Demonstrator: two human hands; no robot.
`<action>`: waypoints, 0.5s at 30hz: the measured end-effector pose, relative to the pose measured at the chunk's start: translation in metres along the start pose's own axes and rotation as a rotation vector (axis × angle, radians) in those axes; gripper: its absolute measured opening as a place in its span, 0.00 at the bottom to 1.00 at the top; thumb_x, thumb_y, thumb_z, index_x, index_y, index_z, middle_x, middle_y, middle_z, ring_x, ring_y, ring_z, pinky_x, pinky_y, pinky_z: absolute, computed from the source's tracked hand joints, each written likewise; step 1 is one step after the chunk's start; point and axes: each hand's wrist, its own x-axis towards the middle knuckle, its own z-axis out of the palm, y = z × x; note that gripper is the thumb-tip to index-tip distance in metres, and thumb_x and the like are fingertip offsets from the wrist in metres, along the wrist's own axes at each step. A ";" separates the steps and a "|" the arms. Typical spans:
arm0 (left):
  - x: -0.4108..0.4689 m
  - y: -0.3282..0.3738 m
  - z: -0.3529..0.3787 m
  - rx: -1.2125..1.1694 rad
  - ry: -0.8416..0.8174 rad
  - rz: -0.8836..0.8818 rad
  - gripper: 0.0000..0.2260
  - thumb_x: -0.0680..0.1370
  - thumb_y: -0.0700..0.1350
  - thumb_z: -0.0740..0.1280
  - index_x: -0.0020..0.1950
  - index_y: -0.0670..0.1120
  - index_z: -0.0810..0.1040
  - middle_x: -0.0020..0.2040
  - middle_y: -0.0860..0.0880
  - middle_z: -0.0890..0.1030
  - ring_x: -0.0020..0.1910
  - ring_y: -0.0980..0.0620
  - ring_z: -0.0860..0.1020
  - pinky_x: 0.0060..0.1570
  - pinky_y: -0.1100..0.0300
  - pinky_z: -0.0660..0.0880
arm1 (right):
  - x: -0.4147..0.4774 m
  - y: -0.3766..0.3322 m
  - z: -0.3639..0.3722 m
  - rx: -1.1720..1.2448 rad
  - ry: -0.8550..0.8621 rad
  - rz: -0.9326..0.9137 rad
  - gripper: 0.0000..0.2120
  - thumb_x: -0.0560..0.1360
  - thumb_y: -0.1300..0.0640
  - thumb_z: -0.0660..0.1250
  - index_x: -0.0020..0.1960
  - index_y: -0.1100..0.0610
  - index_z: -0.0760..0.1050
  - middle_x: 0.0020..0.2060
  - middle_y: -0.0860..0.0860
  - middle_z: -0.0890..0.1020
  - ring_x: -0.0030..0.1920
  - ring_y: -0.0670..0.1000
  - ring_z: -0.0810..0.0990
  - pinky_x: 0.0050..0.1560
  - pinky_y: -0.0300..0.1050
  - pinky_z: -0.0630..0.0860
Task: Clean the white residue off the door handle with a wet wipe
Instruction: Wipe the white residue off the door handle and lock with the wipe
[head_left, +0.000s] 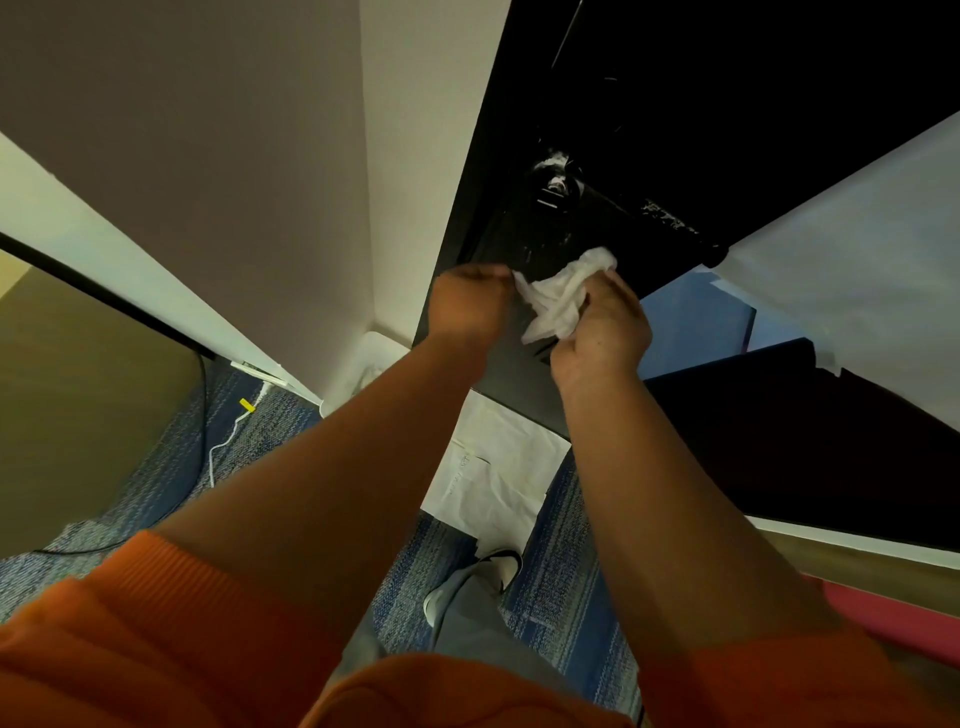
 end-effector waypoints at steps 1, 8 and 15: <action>0.000 0.006 -0.001 -0.057 0.009 0.004 0.08 0.80 0.37 0.66 0.52 0.45 0.84 0.42 0.51 0.81 0.40 0.53 0.79 0.44 0.61 0.78 | 0.001 -0.004 0.002 0.018 0.010 -0.076 0.13 0.80 0.62 0.64 0.63 0.62 0.79 0.44 0.50 0.86 0.50 0.51 0.83 0.46 0.45 0.80; 0.007 0.050 0.008 -0.065 -0.077 0.153 0.16 0.82 0.48 0.69 0.49 0.35 0.83 0.41 0.38 0.84 0.39 0.49 0.84 0.46 0.58 0.82 | 0.000 -0.014 0.040 -0.448 -0.122 -0.717 0.09 0.79 0.64 0.68 0.57 0.61 0.84 0.51 0.51 0.86 0.50 0.40 0.83 0.50 0.28 0.76; 0.006 0.054 0.005 -0.058 -0.057 0.186 0.13 0.81 0.45 0.70 0.46 0.35 0.84 0.49 0.33 0.84 0.46 0.37 0.84 0.47 0.50 0.83 | 0.004 -0.005 0.038 -0.735 -0.078 -0.984 0.10 0.79 0.62 0.67 0.58 0.63 0.84 0.52 0.57 0.86 0.54 0.47 0.83 0.54 0.24 0.74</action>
